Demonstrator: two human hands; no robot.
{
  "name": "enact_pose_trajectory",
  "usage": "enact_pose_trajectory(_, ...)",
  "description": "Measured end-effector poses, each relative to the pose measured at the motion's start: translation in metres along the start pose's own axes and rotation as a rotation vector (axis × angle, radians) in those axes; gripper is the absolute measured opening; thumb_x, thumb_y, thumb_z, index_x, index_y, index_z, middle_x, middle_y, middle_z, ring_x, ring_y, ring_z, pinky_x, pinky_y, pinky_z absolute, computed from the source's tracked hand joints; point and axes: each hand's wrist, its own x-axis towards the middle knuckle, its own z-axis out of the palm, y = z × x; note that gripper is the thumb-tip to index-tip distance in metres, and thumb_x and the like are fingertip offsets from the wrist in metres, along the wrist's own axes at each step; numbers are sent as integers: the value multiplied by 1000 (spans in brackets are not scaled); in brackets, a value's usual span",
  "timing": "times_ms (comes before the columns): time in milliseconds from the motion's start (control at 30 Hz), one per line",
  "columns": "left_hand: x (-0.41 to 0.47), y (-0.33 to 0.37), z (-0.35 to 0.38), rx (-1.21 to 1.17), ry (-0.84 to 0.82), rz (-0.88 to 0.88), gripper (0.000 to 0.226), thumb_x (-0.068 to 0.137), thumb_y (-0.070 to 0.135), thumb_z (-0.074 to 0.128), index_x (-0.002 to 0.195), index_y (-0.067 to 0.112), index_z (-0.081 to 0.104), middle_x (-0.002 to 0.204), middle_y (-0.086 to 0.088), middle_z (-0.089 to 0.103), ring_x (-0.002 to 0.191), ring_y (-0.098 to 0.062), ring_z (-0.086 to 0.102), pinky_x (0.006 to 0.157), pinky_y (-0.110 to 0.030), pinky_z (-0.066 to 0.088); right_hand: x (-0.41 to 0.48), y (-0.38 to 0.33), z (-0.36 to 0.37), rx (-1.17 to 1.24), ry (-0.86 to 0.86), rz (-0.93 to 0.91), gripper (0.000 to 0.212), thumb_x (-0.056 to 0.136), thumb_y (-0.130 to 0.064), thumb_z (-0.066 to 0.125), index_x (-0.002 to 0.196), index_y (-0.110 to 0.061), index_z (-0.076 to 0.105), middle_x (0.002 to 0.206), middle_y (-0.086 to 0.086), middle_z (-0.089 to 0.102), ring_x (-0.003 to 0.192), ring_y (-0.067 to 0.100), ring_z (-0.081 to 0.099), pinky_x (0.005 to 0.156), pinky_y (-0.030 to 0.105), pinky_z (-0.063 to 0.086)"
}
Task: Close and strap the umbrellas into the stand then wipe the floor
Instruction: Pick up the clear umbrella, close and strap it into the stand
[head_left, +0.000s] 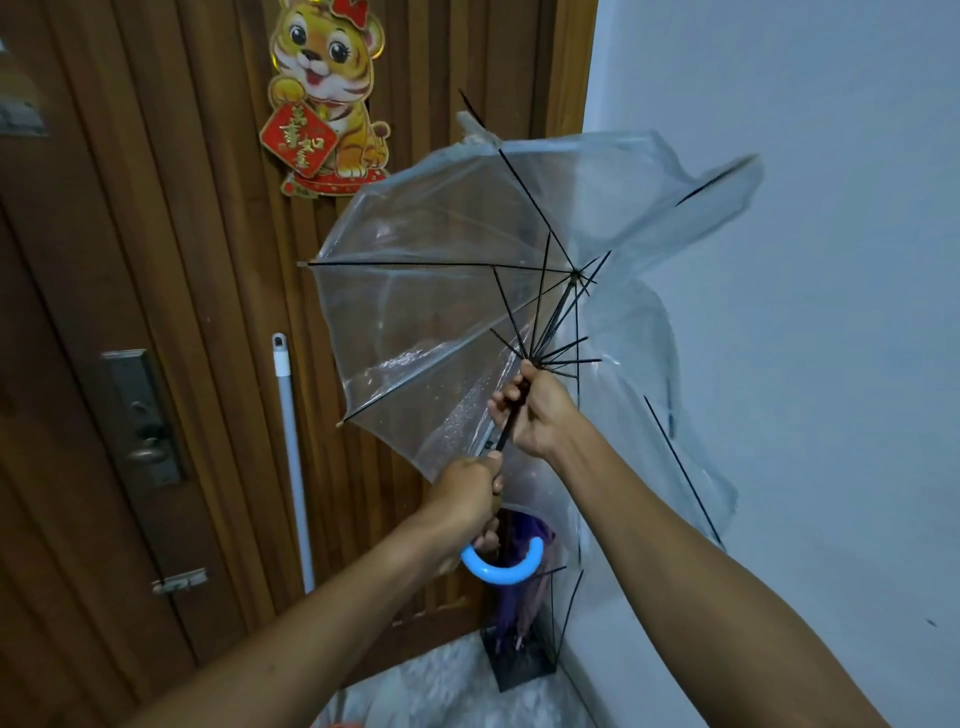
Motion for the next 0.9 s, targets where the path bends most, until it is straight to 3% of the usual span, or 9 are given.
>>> enact_pose_trajectory(100, 10, 0, -2, 22, 20, 36, 42, 108, 35, 34, 72, 15, 41, 48, 1, 32, 35, -11, 30, 38, -24, 29, -13, 12, 2, -27, -53, 6, 44, 109, -37, 36, 69, -20, 42, 47, -3, 44, 64, 20, 64, 63, 31, 47)
enact_pose_trajectory(233, 18, -2, 3, 70, 63, 72, 41, 108, 36, 32, 76, 13, 42, 52, -2, 32, 37, -13, 31, 39, -24, 32, -26, 23, 2, -13, -91, 29, 43, 108, -40, 37, 71, -19, 43, 52, -2, 53, 73, 22, 73, 55, 29, 46)
enact_pose_trajectory(400, 23, -6, 6, 87, 59, 46, 32, 107, 31, 31, 110, 8, 53, 56, -4, 37, 42, -15, 37, 37, -21, 34, -37, 32, -1, -11, -75, 34, 41, 109, -39, 37, 75, -18, 43, 56, 3, 62, 69, 24, 76, 54, 30, 51)
enact_pose_trajectory(500, 26, -11, 11, 76, 84, 73, 36, 107, 33, 32, 94, 8, 53, 53, -3, 38, 38, -14, 37, 36, -22, 33, -42, 37, -3, -24, -69, 46, 41, 109, -36, 38, 75, -16, 46, 56, 5, 65, 68, 26, 76, 65, 35, 55)
enact_pose_trajectory(567, 26, -13, 13, 54, 100, 68, 34, 107, 33, 32, 94, 9, 52, 53, -2, 39, 37, -13, 37, 36, -22, 33, -45, 39, -5, -43, -65, 54, 48, 109, -36, 37, 71, -12, 53, 57, 7, 67, 65, 26, 74, 67, 34, 54)
enact_pose_trajectory(667, 24, -15, 14, 53, 129, 18, 37, 107, 35, 33, 128, 8, 49, 63, -5, 46, 41, -16, 43, 35, -20, 35, -45, 46, -9, -64, -75, 62, 41, 109, -37, 37, 78, -14, 50, 64, 9, 71, 65, 27, 75, 70, 38, 53)
enact_pose_trajectory(733, 25, -17, 13, 28, 144, -15, 41, 106, 35, 35, 137, 10, 44, 64, -5, 48, 38, -16, 43, 35, -19, 35, -44, 47, -12, -110, -72, 66, 37, 108, -39, 38, 81, -16, 46, 71, 8, 74, 68, 27, 75, 69, 38, 51)
enact_pose_trajectory(800, 26, -17, 9, -11, 136, -20, 32, 106, 33, 36, 113, 9, 56, 60, -2, 43, 39, -15, 39, 38, -21, 32, -41, 45, -16, -201, -101, 83, 37, 107, -44, 39, 82, -18, 48, 79, 6, 77, 67, 23, 74, 61, 31, 47)
enact_pose_trajectory(900, 27, -16, -2, -10, 105, 14, 36, 106, 30, 38, 77, 16, 52, 51, 1, 37, 38, -12, 33, 38, -19, 27, -48, 36, -24, -402, -143, 147, 27, 107, -39, 41, 99, -19, 56, 93, 6, 76, 56, 15, 68, 60, 29, 54)
